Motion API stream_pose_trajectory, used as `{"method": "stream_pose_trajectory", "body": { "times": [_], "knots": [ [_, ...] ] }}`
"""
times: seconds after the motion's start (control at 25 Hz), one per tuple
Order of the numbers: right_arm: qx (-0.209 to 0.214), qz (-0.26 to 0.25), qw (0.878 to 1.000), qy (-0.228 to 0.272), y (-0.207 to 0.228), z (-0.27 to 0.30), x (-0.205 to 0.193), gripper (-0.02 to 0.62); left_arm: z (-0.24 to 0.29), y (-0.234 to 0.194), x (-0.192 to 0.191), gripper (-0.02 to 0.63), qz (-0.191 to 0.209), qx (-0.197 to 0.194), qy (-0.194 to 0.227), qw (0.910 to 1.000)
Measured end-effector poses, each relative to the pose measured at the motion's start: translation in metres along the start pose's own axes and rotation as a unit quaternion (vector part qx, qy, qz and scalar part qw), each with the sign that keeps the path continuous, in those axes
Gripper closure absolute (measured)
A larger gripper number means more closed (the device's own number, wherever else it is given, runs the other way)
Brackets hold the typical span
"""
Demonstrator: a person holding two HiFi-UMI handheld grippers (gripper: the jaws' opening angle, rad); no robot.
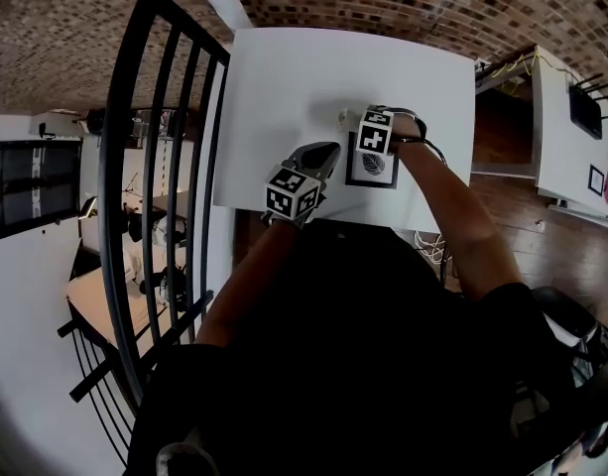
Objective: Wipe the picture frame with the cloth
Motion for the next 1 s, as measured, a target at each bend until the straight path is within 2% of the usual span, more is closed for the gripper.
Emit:
{"method": "stream_pose_trajectory", "body": {
  "times": [0.32, 0.56, 1.0],
  "knots": [
    [-0.003, -0.023, 0.999, -0.041, -0.002, 0.017, -0.016, 0.483, -0.001, 0.004, 0.000, 0.606, -0.026, 0.002, 0.004, 0.9996],
    [-0.011, -0.013, 0.998, -0.058, 0.003, 0.015, -0.038, 0.483, 0.000, 0.005, -0.005, 0.606, -0.021, -0.006, 0.000, 0.9998],
    [-0.026, 0.033, 0.992, -0.115, 0.008, 0.001, -0.112, 0.483, 0.009, 0.019, -0.001, 0.606, -0.004, -0.028, 0.000, 0.9996]
  ]
}}
Point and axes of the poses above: the fingertips, and each gripper's own axes: z forward along the fingers, y to its right, x out of its top, the point moved 7 cm from there along -z, backward along the fingers, and after that the axes turned 10 degrees about z, right-handed, at the moved point
